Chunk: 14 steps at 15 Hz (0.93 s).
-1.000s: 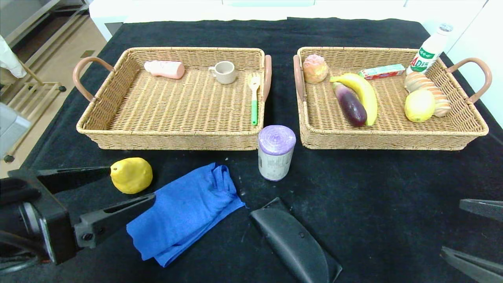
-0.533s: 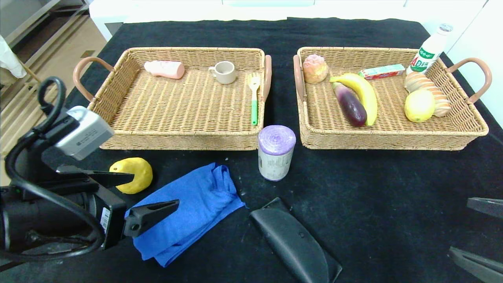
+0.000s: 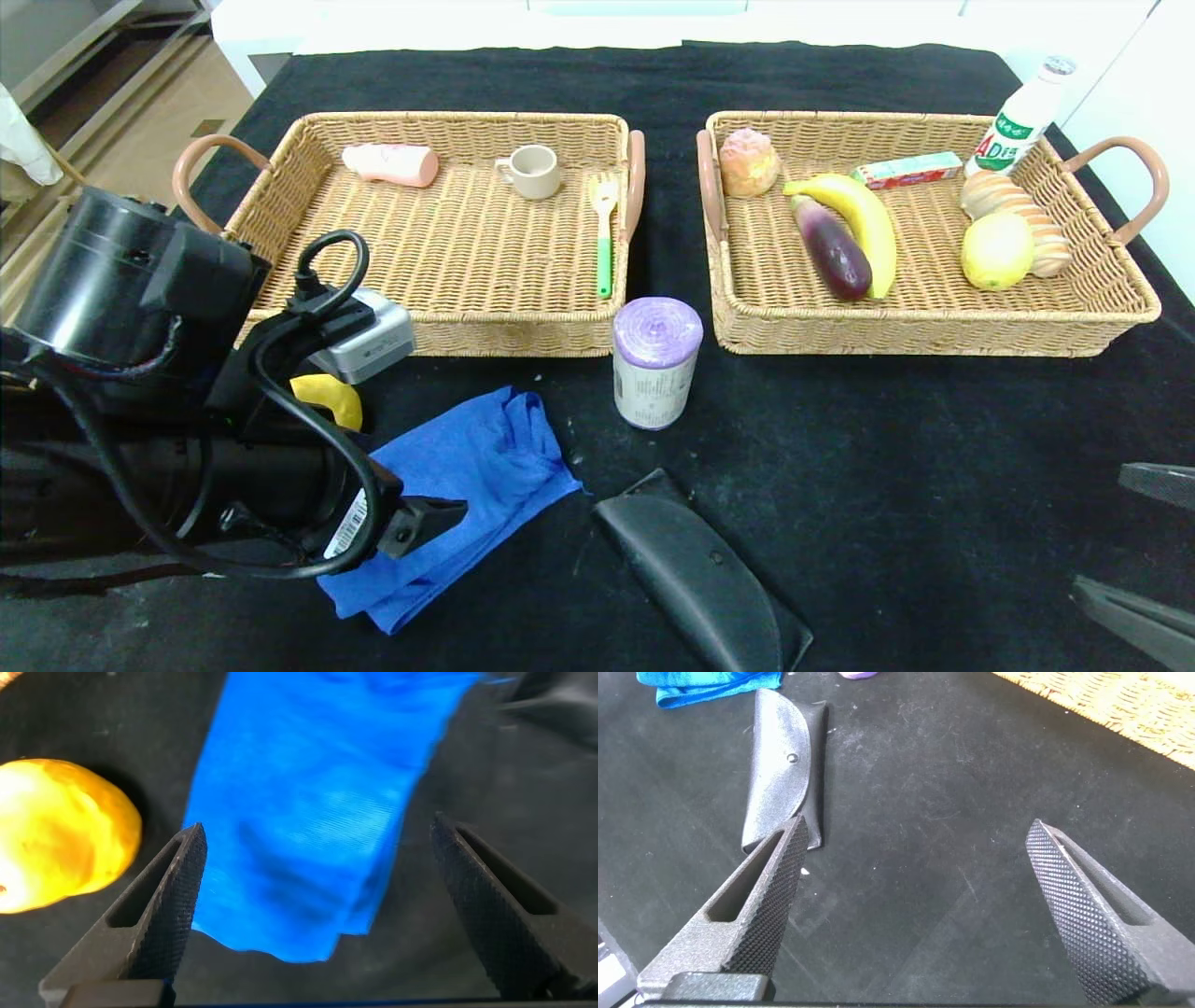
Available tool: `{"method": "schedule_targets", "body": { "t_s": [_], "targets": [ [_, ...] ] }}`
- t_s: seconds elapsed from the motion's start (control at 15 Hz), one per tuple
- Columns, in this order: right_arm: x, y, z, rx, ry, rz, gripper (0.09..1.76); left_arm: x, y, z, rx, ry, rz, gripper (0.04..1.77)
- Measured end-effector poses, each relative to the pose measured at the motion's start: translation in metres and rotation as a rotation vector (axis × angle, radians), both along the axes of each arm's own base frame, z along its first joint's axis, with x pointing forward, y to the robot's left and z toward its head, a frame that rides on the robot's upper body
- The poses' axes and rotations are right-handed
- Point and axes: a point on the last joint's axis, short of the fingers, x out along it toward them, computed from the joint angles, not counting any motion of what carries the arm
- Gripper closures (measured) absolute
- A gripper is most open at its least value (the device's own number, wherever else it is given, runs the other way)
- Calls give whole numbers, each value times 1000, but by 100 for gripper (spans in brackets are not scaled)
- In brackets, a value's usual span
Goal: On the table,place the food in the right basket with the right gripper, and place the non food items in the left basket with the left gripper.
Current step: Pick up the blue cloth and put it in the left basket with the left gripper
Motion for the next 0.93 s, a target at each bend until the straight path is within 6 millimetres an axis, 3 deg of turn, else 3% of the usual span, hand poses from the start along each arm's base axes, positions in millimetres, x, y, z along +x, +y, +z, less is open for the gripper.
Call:
{"method": "schedule_targets", "body": {
  "t_s": [0.93],
  "targets": [
    [2, 0, -4, -5, 20, -2, 14, 18, -15, -29, 90, 76, 8, 9]
  ]
}}
